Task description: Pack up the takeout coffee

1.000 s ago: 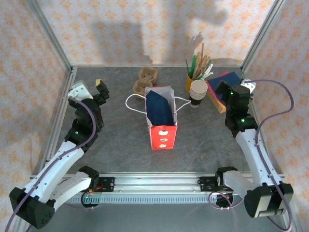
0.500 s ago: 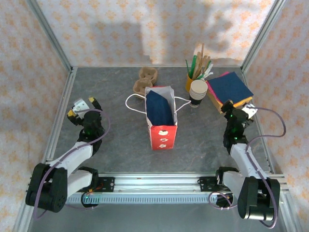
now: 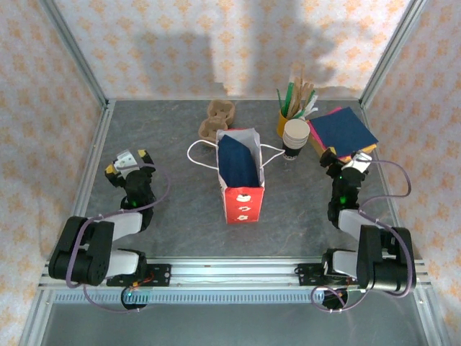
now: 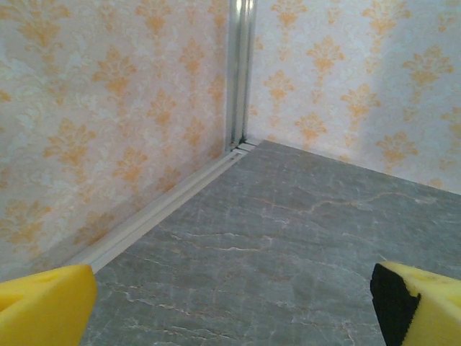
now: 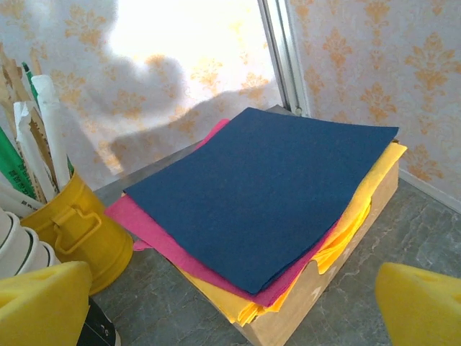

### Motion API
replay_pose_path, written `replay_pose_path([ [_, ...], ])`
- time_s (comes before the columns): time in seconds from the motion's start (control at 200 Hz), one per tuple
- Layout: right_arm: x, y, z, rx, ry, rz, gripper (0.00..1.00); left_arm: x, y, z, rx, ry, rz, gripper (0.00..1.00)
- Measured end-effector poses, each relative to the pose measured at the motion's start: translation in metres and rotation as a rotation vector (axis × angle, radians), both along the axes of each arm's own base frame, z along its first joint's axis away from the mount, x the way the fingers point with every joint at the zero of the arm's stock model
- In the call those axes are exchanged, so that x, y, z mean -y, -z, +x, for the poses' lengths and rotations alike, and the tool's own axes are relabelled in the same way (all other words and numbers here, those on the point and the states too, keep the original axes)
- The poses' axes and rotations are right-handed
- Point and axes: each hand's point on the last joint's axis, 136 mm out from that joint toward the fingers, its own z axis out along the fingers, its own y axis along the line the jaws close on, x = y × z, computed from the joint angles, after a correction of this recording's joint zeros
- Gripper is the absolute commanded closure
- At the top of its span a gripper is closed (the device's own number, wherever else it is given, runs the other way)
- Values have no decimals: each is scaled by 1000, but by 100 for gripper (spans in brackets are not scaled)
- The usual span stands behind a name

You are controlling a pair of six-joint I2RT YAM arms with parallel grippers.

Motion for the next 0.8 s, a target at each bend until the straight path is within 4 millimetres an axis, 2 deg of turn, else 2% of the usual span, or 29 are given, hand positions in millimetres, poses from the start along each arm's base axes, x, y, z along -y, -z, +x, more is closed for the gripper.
replay_pose_path([
  [0.28,-12,-11,4,76,-75,-22,0,11,33,-2,-17,106,-14,1],
  [0.516,-13,-12,0,76,-79,-30,0,17,19,3,53,155,-19,1],
  [0.686,-16,7,-9,44,-90,-38,0,18,23,4,71,167,-20,0],
  [0.801,-27,25,-11,4,-134,-49,0,18,28,1,54,170,-21,0],
])
